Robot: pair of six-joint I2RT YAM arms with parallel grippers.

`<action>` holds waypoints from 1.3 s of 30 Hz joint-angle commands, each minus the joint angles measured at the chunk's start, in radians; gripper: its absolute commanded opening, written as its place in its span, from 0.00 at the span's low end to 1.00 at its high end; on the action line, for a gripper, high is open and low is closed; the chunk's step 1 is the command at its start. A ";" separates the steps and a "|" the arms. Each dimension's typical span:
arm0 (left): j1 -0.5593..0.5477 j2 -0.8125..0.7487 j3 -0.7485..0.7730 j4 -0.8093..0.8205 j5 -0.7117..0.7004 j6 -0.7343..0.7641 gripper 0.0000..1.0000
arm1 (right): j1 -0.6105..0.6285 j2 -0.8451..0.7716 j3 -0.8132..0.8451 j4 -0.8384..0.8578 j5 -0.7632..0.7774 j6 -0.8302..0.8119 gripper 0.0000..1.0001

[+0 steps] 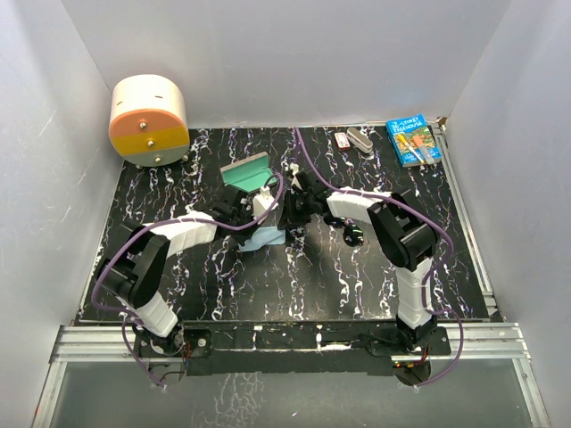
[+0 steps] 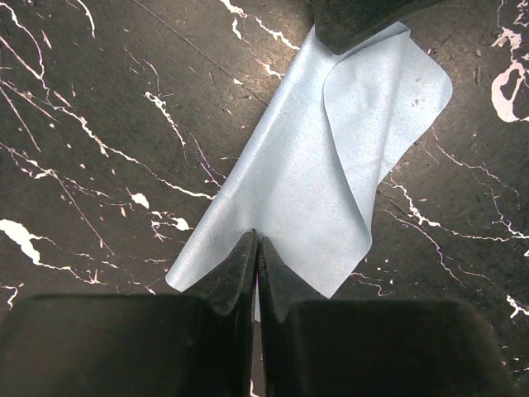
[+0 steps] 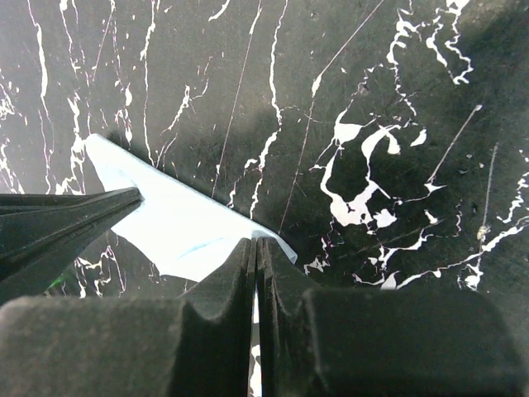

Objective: Organize the sunglasses
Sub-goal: Fold the glasses cleaning cloth at the center of the board.

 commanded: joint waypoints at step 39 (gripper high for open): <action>0.006 -0.118 0.131 -0.155 -0.047 0.050 0.26 | -0.028 -0.206 -0.085 -0.003 0.026 -0.110 0.29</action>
